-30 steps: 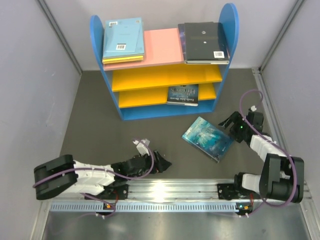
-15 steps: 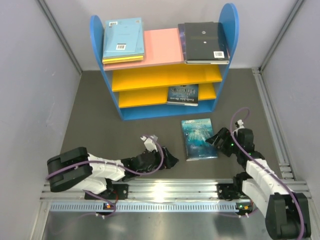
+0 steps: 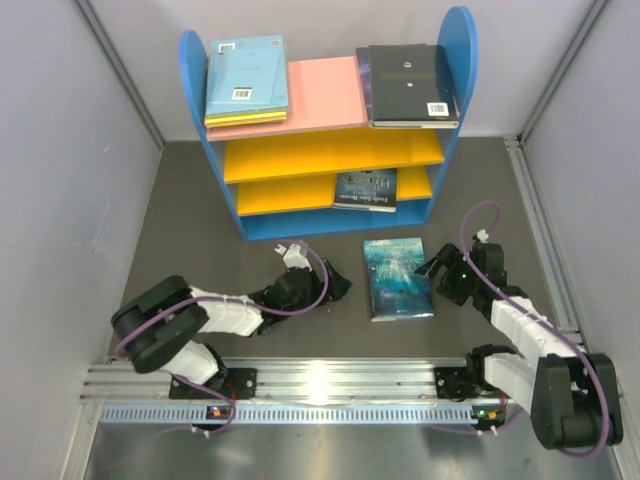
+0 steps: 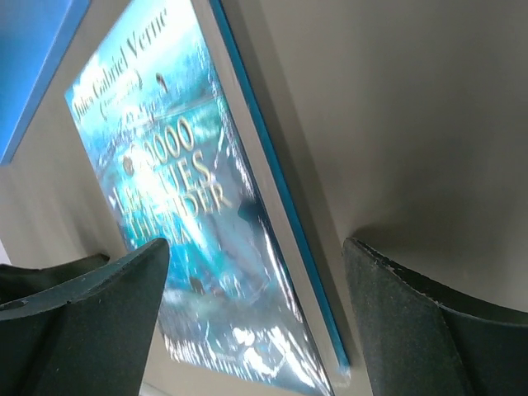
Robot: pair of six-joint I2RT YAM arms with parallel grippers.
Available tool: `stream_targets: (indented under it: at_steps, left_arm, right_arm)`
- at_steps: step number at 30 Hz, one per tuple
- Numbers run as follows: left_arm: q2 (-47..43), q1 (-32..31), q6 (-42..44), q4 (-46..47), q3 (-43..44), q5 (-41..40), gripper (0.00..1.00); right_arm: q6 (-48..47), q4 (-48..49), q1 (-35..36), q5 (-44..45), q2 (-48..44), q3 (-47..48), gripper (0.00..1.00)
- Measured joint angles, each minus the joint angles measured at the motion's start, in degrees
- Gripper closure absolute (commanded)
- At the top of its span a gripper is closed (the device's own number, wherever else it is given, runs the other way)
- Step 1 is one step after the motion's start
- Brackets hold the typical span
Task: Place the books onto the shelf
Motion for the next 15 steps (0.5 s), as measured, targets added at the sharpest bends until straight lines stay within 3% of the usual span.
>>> stream_targets:
  at_steps: [8,12,15]
  left_arm:
    - [16.06,1.03,2.54,5.31,13.46,10.84,0.11]
    - [20.76,-1.31,4.83,3.30,20.31,13.68,0.10]
    - [22.21,-2.34,6.60,1.49,22.95,13.70,0.10]
  right_arm:
    - [1.40,8.63,-0.11,-0.17,9.92,2.93,0.19]
    - [3.41,15.19,1.44,-1.92,13.07,2.16,0.22]
    - [3.30,22.03,5.73,3.85,16.09,1.97,0.25]
